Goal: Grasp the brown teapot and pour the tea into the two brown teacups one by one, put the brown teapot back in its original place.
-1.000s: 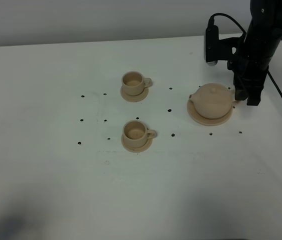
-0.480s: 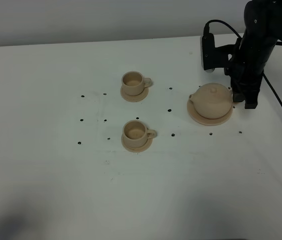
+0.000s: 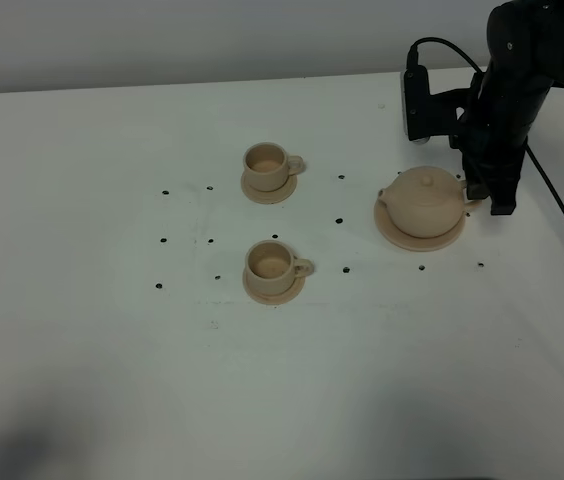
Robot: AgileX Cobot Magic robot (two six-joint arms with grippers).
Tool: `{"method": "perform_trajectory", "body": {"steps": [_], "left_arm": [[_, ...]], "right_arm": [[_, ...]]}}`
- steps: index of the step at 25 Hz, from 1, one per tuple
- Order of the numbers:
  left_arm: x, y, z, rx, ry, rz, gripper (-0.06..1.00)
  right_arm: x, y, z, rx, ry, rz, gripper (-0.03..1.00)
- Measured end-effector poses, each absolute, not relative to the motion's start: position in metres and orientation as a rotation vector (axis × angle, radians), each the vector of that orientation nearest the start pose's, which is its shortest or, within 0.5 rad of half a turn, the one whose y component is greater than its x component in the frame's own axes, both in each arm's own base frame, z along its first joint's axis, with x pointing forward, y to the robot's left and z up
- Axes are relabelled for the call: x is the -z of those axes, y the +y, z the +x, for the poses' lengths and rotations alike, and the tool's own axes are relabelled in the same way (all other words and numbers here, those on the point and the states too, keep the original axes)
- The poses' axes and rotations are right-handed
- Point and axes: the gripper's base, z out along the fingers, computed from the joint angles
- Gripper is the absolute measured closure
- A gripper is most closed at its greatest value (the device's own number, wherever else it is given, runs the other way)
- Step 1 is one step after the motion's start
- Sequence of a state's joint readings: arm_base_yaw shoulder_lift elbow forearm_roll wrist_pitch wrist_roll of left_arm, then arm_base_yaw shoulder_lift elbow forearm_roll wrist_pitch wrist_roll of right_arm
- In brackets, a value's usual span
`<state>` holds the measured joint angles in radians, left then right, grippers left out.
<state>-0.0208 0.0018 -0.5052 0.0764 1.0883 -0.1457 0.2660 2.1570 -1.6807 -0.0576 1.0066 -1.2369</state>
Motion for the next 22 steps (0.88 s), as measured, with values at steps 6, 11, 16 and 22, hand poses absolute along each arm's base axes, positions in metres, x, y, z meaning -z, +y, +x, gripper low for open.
{"method": "perform_trajectory", "body": {"steps": [6,11,16,22], "left_arm": [[-0.277,0.006,-0.006,0.011,2.062,-0.134,0.52],[-0.277,0.006,-0.006,0.011,2.062,-0.134,0.52],[-0.277,0.006,-0.006,0.011,2.062,-0.134,0.52],[-0.277,0.006,-0.006,0.011,2.062,-0.134,0.52]], "right_arm": [[-0.173,0.114,0.430,0.216,2.152,-2.105,0.62],[-0.173,0.119,0.429,0.232,2.134,-2.128,0.64],[-0.173,0.122,0.428,0.274,2.108,-2.164,0.65],[-0.169,0.124,0.428,0.293,2.098,-2.195,0.65]]}}
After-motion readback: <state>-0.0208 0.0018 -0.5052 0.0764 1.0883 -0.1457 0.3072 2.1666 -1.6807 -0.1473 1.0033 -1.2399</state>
